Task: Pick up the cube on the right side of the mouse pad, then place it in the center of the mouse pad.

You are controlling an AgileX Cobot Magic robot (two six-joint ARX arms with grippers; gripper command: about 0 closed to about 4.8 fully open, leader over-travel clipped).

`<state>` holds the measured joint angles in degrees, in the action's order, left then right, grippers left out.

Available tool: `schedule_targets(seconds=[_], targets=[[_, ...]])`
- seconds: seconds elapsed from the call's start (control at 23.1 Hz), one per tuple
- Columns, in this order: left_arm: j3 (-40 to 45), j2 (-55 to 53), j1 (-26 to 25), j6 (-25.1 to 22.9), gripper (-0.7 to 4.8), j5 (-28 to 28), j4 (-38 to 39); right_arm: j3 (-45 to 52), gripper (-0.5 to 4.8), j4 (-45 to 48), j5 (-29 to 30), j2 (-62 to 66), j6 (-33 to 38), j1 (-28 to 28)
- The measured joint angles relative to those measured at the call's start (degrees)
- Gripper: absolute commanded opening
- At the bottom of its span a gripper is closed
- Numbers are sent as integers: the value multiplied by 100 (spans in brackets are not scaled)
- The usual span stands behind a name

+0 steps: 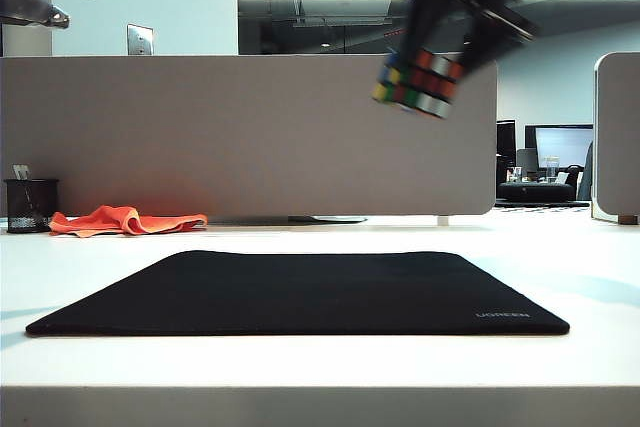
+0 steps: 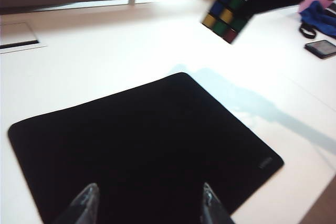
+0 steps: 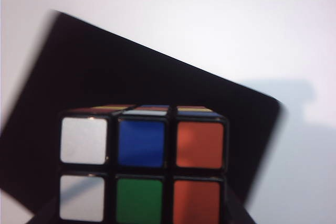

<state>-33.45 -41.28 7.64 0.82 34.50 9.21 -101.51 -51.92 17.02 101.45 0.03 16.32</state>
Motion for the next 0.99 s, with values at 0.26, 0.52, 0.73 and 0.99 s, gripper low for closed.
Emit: schedule_targets(seconds=[0.26,0.52,0.73,0.99], targets=[[0,0,2,-26,246,111,9,-63,241,120,-216,17,-131,581],[0,0,2,-101,246,109,7,-63,241,190,-769,28,-199,1405],[0,0,2,-103,247,109,4,-68,241,188,-1373,391,-573,1871],[0,0,2,-103,246,111,4,-66,241,50,-1458,1008,-581,1836]])
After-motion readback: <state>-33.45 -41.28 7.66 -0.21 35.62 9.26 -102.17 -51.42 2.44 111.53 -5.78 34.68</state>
